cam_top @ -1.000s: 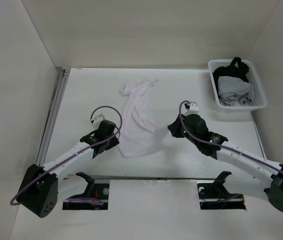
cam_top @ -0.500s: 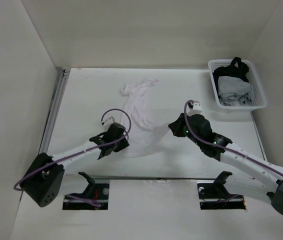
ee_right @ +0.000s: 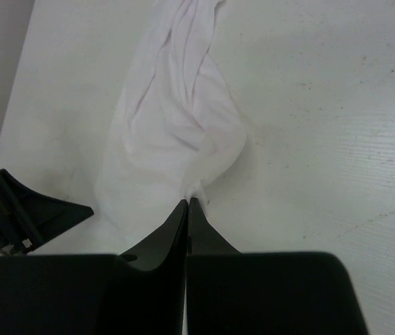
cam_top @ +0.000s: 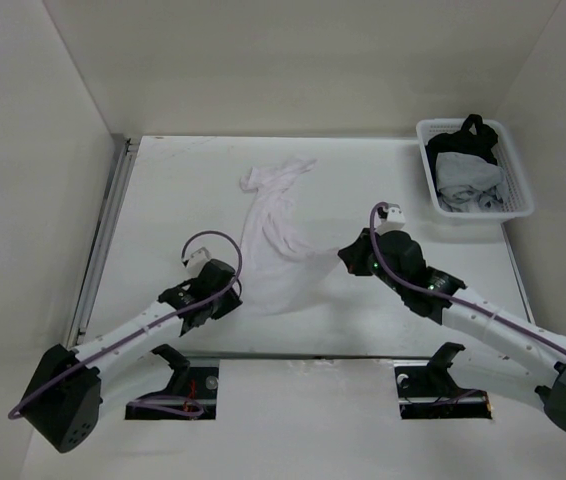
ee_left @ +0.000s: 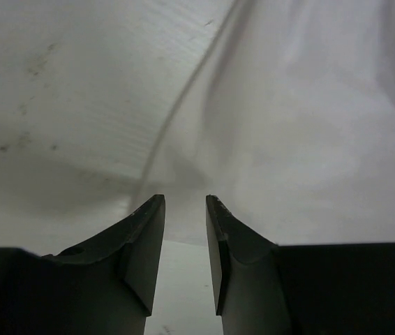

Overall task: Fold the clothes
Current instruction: Flatten the tank top out

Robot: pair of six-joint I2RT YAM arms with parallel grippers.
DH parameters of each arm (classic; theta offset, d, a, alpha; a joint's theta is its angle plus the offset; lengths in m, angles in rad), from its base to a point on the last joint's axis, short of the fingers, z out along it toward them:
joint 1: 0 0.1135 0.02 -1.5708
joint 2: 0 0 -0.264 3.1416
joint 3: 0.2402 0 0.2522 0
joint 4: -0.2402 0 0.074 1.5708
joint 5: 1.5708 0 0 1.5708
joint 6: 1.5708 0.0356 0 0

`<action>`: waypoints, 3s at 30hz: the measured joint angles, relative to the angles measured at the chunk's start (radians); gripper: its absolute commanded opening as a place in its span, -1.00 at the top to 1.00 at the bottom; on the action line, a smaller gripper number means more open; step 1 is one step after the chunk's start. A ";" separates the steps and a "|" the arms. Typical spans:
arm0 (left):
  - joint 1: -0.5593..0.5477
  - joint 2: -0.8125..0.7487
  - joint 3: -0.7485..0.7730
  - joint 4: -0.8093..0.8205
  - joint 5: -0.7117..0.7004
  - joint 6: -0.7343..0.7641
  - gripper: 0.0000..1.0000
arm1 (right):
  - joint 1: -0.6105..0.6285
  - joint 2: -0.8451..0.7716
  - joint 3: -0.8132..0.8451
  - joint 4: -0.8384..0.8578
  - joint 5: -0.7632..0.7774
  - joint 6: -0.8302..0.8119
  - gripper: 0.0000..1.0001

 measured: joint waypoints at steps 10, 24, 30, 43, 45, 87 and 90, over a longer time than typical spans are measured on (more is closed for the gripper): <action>0.014 -0.067 -0.039 -0.067 -0.015 -0.014 0.42 | 0.000 -0.004 -0.014 0.004 -0.001 0.000 1.00; -0.081 0.056 -0.028 0.042 -0.007 -0.051 0.99 | 0.000 -0.004 -0.030 0.008 -0.004 0.008 1.00; -0.063 -0.076 0.083 -0.144 -0.017 -0.007 1.00 | 0.008 -0.035 -0.021 -0.024 0.009 0.008 1.00; 0.108 -0.212 0.913 -0.028 -0.161 0.302 1.00 | 0.410 -0.127 0.719 -0.114 0.453 -0.327 1.00; 0.110 -0.210 0.998 -0.001 -0.171 0.335 1.00 | 0.480 -0.092 0.823 -0.061 0.525 -0.433 1.00; 0.488 0.533 1.606 0.148 0.079 0.426 1.00 | -0.252 0.705 1.832 -0.307 -0.006 -0.495 1.00; 0.420 0.301 1.263 0.264 0.012 0.475 0.98 | -0.216 0.470 1.413 -0.174 0.023 -0.503 1.00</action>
